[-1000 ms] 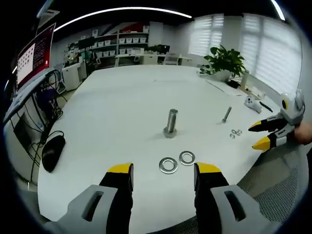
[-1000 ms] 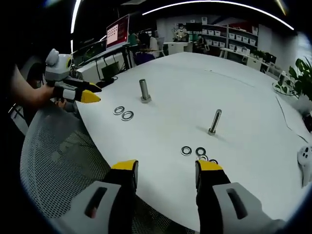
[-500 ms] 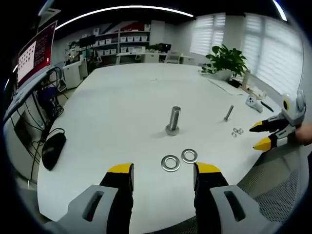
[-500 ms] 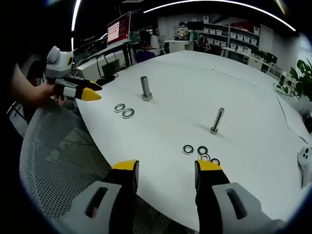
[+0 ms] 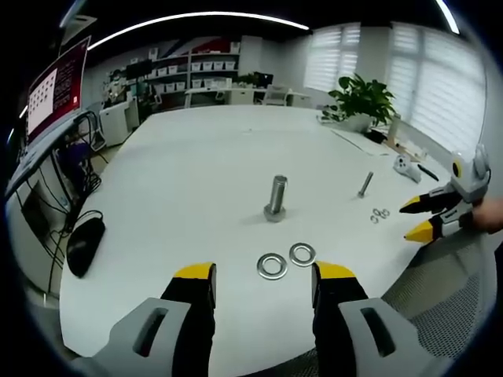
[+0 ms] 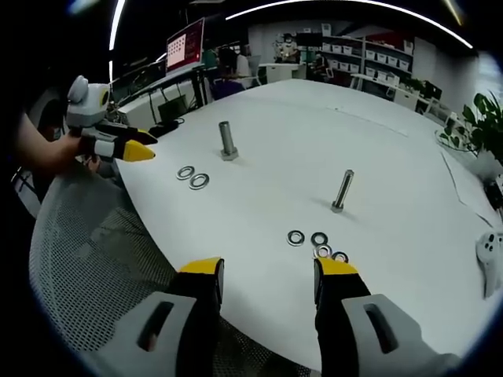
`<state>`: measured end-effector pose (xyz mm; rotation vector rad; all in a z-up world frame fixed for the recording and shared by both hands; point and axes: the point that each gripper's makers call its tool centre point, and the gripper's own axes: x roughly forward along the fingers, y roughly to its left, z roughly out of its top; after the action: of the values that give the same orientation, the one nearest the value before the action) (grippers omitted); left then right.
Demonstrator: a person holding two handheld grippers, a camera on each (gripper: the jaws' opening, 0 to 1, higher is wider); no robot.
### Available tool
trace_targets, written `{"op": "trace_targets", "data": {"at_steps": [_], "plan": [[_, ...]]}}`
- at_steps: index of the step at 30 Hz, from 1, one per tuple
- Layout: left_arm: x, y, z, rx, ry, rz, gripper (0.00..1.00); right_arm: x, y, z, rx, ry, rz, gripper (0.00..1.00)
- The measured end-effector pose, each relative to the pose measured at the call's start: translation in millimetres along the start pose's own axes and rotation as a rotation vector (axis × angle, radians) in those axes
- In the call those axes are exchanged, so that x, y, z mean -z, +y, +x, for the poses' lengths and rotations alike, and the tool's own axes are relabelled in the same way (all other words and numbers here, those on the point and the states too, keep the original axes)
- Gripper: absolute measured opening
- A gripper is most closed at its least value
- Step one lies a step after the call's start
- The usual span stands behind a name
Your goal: Place the washer onto the threaded stud by aligning its center hole with the stud, sliding it down to the base, and recovering from edge contact or off-axis alignment until the washer reaches the visible bottom stop.
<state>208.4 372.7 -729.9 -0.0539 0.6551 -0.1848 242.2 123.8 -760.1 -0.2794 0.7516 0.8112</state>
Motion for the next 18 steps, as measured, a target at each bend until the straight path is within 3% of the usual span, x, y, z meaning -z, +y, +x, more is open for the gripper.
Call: {"op": "trace_targets", "data": {"at_steps": [18], "plan": [[-1.3,-3.3,-0.5,0.009,-0.005,0.01,0.46,2.3,-14.0,-3.4,0.071,0.007,0.018,0.48]]}}
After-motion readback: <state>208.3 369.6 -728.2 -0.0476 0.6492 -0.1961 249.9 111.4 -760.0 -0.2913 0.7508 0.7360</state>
